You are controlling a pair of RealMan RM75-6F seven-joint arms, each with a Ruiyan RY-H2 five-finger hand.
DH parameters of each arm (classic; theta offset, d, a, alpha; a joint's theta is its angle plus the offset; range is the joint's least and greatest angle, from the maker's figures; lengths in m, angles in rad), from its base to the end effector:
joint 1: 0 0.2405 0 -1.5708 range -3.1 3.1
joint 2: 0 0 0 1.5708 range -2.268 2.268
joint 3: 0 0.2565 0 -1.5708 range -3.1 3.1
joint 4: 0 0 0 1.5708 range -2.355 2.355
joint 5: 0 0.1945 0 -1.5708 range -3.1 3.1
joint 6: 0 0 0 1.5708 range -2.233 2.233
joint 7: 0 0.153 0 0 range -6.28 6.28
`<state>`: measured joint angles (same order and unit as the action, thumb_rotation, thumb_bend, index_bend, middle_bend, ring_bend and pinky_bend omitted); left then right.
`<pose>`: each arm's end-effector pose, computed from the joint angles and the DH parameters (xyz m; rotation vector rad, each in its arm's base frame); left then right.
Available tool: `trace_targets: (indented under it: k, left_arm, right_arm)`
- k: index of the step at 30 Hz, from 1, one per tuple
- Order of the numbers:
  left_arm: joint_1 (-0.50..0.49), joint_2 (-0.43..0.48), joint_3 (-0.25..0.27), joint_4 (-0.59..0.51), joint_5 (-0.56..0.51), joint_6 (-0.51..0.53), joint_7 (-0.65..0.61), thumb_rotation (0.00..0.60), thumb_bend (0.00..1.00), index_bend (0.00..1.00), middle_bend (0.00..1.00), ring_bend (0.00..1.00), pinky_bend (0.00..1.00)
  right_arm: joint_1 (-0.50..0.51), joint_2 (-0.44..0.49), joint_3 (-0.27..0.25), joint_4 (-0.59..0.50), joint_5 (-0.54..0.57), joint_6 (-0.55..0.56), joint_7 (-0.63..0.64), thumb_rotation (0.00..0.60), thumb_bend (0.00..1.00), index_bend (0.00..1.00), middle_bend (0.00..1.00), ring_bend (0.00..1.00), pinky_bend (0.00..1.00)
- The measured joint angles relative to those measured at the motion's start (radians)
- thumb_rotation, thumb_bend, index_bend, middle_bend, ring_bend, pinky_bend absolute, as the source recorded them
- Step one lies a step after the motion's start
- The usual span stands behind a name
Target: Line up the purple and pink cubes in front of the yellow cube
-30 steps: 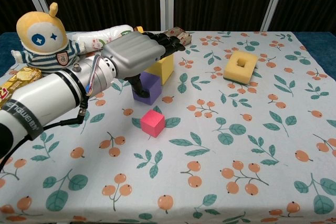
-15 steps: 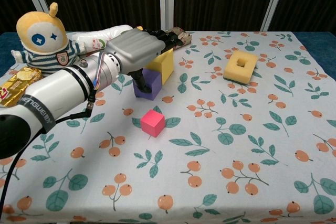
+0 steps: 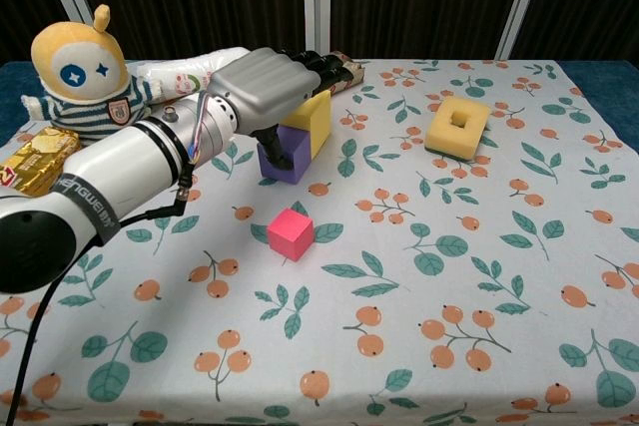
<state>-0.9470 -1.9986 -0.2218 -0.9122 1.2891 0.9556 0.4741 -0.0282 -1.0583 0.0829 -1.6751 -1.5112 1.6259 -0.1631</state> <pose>-0.0703 0.3743 -0.1047 -1.9872 -0.4669 -0.9215 -0.3039 -0.1589 0.2107 1.2863 -0.7199 0.8032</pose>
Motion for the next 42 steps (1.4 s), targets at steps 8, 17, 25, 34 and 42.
trace_targets:
  k: [8,17,25,34,42]
  left_arm:
    - [-0.002,-0.008,-0.001,0.015,-0.001,0.000,-0.002,0.600,0.00,0.05,0.00,0.02,0.15]
    - [0.030,0.049,0.027,-0.076,0.019,0.030,0.008,0.600,0.00,0.05,0.00,0.02,0.15]
    - [0.069,0.215,0.127,-0.301,0.143,0.076,-0.006,0.600,0.00,0.29,0.01,0.02,0.14]
    - [0.077,0.411,0.253,-0.548,0.267,0.017,-0.005,0.600,0.10,0.34,0.02,0.02,0.14]
    - [0.077,0.389,0.238,-0.598,0.162,-0.069,0.088,0.600,0.16,0.35,0.02,0.02,0.14]
  right_arm:
    - [-0.004,0.000,-0.001,0.000,0.000,0.003,-0.001,0.600,0.15,0.11,0.12,0.06,0.19]
    - [-0.003,-0.002,-0.003,-0.002,-0.012,0.005,0.000,0.600,0.15,0.11,0.12,0.06,0.19]
    - [-0.003,-0.007,-0.009,-0.003,-0.040,0.014,0.000,0.600,0.15,0.11,0.12,0.06,0.19]
    - [-0.009,-0.014,-0.016,0.000,-0.058,0.026,0.002,0.600,0.15,0.11,0.12,0.06,0.19]
    - [-0.016,-0.013,-0.019,-0.003,-0.063,0.036,-0.001,0.600,0.15,0.11,0.12,0.06,0.19]
